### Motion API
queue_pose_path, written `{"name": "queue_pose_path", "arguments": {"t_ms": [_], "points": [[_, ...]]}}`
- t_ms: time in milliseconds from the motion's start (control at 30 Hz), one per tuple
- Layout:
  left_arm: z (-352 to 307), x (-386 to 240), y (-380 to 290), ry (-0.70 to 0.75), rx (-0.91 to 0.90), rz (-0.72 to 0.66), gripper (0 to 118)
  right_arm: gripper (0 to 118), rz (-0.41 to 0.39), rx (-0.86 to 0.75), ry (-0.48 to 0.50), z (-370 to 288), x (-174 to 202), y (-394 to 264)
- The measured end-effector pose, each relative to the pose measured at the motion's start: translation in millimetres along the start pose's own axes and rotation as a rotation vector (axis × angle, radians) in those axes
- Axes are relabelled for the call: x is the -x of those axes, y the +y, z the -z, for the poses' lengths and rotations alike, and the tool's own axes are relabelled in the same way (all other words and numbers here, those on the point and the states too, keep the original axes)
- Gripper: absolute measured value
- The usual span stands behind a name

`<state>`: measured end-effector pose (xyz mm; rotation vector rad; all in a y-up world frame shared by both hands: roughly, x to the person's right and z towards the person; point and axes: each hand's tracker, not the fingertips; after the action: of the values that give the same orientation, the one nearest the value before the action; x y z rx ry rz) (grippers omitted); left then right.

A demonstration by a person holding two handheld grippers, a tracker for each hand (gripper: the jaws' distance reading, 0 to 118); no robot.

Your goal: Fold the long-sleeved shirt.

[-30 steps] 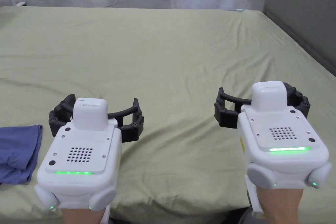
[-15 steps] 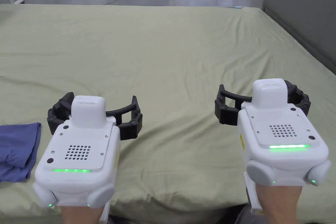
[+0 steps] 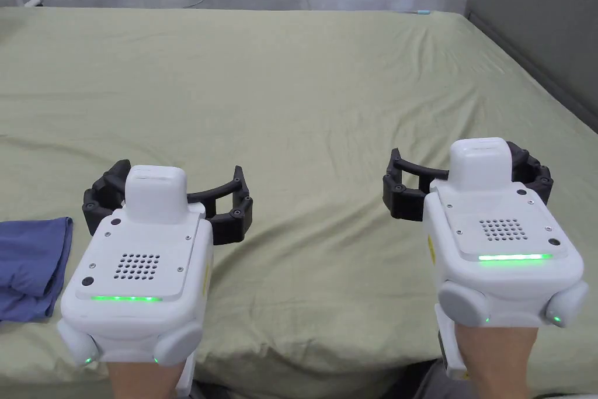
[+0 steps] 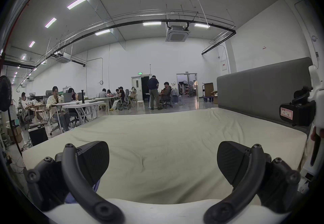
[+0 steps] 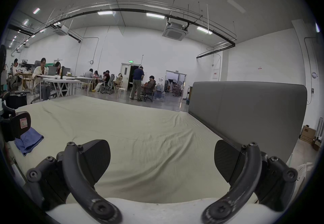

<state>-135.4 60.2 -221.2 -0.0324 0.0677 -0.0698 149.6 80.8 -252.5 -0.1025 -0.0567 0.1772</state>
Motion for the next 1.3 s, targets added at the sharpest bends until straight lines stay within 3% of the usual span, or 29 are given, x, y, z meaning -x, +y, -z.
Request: {"name": "queue_pose_path", "arguments": {"t_ms": [567,733,867,1100,1300], "points": [[0.3,-1.4,-0.2,-0.004,-0.001,0.000,118,117,0.019,0.012,0.012,1.6,0.3,-2.1],[0.5,-0.8,-0.8,0.000,0.003,-0.002,118,117,0.105,0.050,0.186,2.9,-1.2,1.3],[1.3,-1.4,-0.9,-0.003,0.007,-0.006,118,117,0.121,0.135,0.086,9.1,5.9,11.9],[0.9,-3.1,-0.4,-0.012,0.008,-0.004,118,117,0.158,0.155,0.088,8.9,5.9,13.7],[1.4,-3.4,-0.5,-0.011,0.011,0.002,118,117,0.109,0.188,0.002,14.1,10.0,12.1]]}}
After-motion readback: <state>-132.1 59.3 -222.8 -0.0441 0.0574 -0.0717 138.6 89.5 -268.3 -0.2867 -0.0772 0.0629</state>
